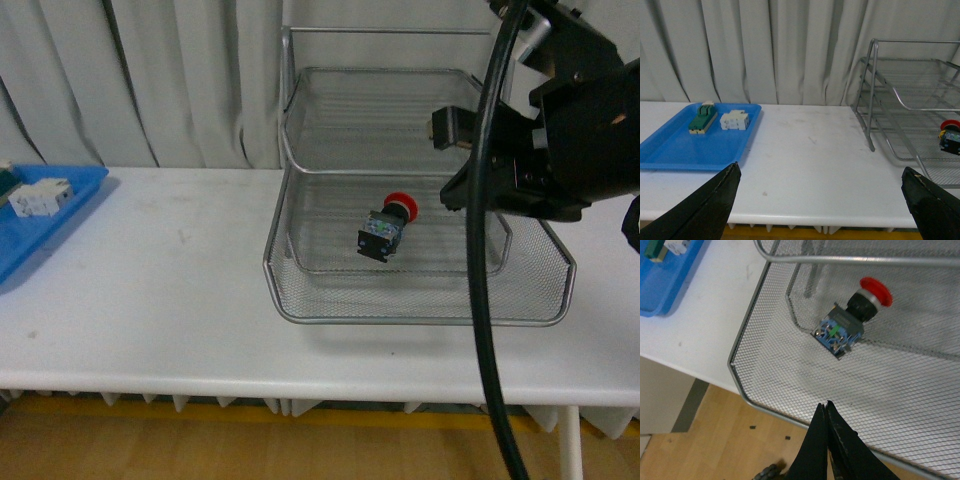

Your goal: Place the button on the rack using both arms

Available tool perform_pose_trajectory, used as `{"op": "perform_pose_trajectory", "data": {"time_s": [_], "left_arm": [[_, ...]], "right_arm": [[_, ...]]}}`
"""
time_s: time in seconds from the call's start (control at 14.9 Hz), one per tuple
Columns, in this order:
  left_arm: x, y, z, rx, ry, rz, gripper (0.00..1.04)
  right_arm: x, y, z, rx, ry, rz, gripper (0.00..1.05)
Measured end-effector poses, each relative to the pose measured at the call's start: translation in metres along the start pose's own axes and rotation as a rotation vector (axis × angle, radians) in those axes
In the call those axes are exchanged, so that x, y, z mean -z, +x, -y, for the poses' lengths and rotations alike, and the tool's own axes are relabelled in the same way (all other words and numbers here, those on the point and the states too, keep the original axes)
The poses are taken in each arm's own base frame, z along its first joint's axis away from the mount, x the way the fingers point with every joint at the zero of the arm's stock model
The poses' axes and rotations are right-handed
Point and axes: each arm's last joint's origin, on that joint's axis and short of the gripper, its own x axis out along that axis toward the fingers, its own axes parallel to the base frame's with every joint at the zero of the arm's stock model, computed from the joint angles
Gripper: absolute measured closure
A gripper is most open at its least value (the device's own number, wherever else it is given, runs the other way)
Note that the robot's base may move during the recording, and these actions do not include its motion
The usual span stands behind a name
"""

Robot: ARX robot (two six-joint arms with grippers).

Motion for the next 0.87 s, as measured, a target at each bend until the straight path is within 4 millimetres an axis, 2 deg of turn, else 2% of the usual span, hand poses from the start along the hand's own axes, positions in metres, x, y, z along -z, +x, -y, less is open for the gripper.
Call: {"op": "perform_pose_trajectory", "data": {"time_s": [0.13,0.4,0.6,0.74,0.87], "left_arm": [[0.0,0.0,0.0,0.0,0.0,0.0,0.07],[0.0,0.0,0.0,0.0,0.0,0.0,0.07],[0.0,0.0,0.0,0.0,0.0,0.0,0.07],[0.0,0.0,0.0,0.0,0.0,0.0,0.07],[0.0,0.0,0.0,0.0,0.0,0.0,0.07]], "right_arm": [[0.011,0.011,0.0,-0.001,-0.016,-0.065,1.03],[0.05,0.036,0.003,0.015,-0.04,-0.217,1.03],[0.07,0.05,0.005,0.032,-0.073,-0.281,1.03],[0.074,0.058,0.009,0.061,-0.074,-0.311,1.03],[0.062,0.063,0.012,0.089,-0.084,-0.275,1.03]]}}
